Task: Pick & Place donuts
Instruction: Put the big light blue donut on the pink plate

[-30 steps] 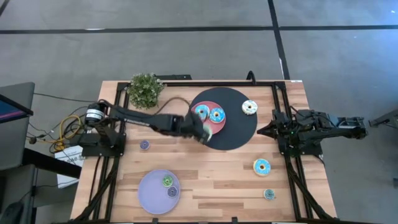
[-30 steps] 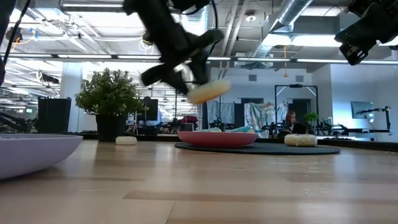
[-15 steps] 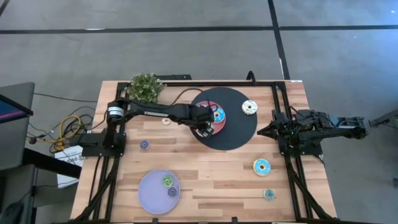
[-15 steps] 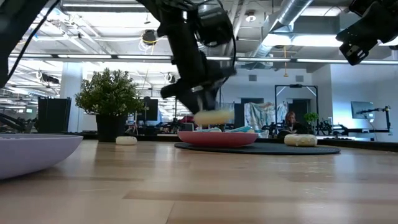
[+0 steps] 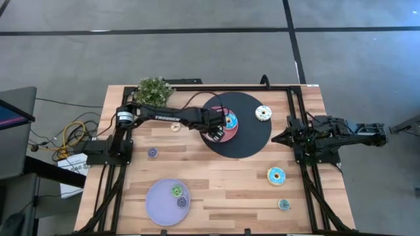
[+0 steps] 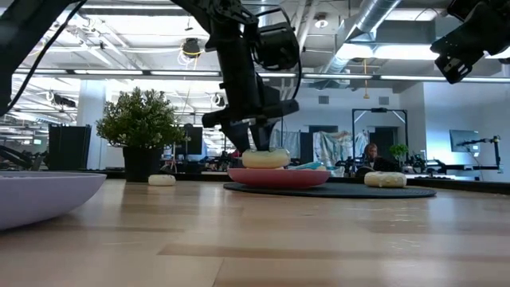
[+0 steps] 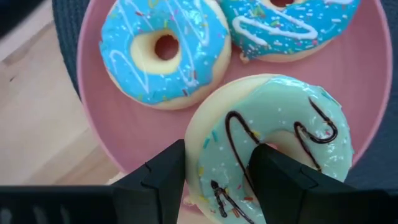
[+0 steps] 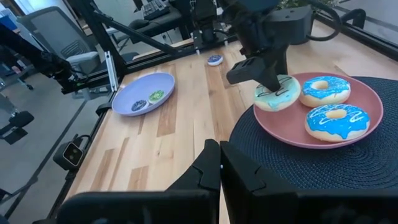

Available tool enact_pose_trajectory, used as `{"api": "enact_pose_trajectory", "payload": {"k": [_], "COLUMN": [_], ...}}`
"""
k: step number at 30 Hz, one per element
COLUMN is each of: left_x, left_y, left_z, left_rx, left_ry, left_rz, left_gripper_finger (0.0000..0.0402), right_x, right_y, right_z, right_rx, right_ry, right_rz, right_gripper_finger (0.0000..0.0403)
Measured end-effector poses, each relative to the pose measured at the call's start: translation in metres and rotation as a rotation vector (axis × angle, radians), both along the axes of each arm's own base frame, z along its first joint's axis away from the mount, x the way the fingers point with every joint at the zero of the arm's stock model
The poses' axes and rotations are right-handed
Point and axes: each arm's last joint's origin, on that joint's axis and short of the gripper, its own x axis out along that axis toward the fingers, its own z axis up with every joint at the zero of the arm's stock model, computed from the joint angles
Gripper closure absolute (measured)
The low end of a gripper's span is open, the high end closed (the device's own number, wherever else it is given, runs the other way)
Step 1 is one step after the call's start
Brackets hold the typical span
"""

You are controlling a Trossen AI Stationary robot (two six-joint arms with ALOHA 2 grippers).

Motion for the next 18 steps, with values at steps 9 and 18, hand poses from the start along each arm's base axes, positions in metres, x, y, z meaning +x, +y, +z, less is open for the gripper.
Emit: {"api": "enact_pose_trajectory", "payload": {"k": [9, 18], "left_x": [-0.0001, -0.0008], "left_y": [0.0005, 0.0018], "left_z": [0.0, -0.0002], "left_rx": [0.008, -0.031], "left_ry": [0.004, -0.008], "left_rz": [-0.006, 0.027], "left_gripper_finger": [0.0239, 0.0213], "right_x": [0.0, 0.0], "right_y": [0.0, 0.0], "right_z": [0.0, 0.0], "right_rx": [0.0, 0.0], "right_ry": [0.0, 0.0], "right_rz": [0.0, 0.0], "right_gripper_finger": [0.0403, 0.0403]}}
